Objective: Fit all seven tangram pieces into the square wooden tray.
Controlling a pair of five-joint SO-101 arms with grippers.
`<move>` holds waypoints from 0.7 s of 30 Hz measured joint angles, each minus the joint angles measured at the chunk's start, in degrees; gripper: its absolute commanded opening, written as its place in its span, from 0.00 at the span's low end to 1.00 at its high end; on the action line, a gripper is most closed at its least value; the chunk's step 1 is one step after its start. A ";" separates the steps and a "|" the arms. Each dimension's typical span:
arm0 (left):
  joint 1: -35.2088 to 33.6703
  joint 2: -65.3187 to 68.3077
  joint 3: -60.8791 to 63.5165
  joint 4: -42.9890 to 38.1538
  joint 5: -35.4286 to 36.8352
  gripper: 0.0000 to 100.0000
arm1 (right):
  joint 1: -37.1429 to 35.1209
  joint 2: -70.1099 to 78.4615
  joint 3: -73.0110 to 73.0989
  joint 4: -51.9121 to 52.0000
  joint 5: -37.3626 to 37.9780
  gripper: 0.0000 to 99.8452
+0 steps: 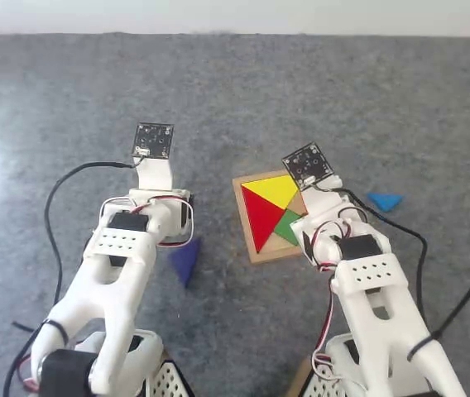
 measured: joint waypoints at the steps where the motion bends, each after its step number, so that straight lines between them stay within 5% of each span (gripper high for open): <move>1: -0.09 0.00 0.00 0.00 0.00 0.13 | -0.09 0.00 0.00 -0.18 0.00 0.24; 21: 0.00 0.00 0.00 0.00 0.00 0.13 | -0.09 0.00 0.44 -0.35 0.00 0.24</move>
